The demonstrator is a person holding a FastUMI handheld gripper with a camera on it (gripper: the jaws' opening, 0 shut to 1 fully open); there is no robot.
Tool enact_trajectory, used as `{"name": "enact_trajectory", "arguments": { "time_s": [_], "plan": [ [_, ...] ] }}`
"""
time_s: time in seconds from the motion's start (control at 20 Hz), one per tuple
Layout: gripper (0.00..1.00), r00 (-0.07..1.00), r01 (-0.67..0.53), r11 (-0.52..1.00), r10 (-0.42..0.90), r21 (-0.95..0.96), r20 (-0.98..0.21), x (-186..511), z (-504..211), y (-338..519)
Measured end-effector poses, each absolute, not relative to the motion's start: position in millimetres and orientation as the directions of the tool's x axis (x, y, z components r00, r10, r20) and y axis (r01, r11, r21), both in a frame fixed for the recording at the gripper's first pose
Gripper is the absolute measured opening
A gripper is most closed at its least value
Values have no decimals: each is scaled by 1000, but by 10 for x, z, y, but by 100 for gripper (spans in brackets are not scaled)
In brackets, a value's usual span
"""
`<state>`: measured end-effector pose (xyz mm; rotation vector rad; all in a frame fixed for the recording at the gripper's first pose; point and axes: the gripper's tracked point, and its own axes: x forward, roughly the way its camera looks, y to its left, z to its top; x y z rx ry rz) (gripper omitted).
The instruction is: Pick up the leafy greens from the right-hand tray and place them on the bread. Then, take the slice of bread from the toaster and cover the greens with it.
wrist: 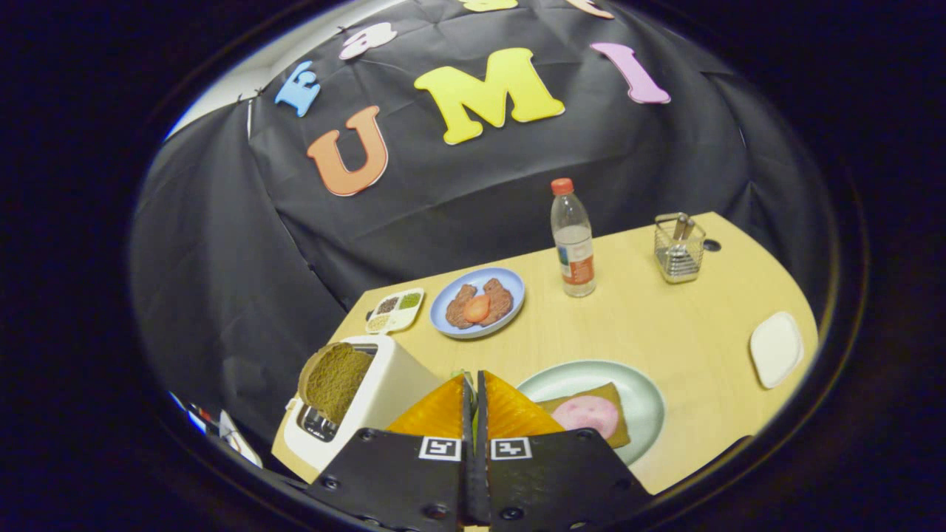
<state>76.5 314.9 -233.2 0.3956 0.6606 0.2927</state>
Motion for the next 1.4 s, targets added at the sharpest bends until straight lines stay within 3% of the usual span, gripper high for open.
{"name": "enact_trajectory", "arguments": {
  "time_s": [0.6,0.65,0.75,0.9,1.0,1.1,1.15,1.4],
  "plan": [
    [1,765,2,949,201,315,-612,954,-3065,2207],
    [6,763,6,957,182,288,-620,962,-3118,2157],
    [7,767,3,965,166,262,-620,972,-3166,2088],
    [27,770,16,971,141,240,-623,945,-3169,1972],
    [48,783,21,972,128,233,-608,950,-3099,1893],
    [85,815,32,976,98,213,-571,961,-2924,1760],
    [94,828,37,979,83,202,-555,939,-2800,1700],
    [96,888,41,996,1,80,-460,751,-1998,1467]
  ]
}}
